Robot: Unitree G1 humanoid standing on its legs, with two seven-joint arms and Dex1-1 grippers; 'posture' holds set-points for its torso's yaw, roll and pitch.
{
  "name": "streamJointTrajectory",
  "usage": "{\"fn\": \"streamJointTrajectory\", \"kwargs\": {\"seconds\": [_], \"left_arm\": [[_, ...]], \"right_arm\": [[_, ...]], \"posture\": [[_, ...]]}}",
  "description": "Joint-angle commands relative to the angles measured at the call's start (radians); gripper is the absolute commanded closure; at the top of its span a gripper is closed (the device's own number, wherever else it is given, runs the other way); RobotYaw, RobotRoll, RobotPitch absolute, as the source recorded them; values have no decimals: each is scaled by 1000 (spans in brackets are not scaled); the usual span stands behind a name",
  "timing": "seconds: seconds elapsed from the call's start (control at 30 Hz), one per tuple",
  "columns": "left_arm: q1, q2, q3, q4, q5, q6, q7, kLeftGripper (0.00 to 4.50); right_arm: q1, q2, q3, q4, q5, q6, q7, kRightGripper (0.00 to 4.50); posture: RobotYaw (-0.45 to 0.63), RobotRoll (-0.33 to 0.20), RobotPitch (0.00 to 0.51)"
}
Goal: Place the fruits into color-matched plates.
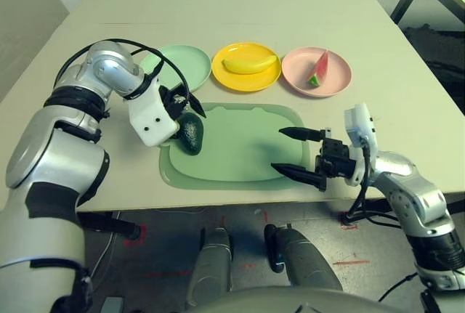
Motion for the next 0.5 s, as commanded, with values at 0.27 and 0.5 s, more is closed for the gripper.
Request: {"fn": "streamJointTrajectory", "kwargs": {"seconds": [0.27,0.5], "left_arm": [[4,-28,32,14,17,37,-11,0],[14,-30,26,10,11,47,-11,0]], "right_arm": [[43,-33,-14,-49,29,25,-21,36],[40,-38,-17,-52,35,24,-33,36]], "posture": [[-173,0,164],[-179,0,165]]}}
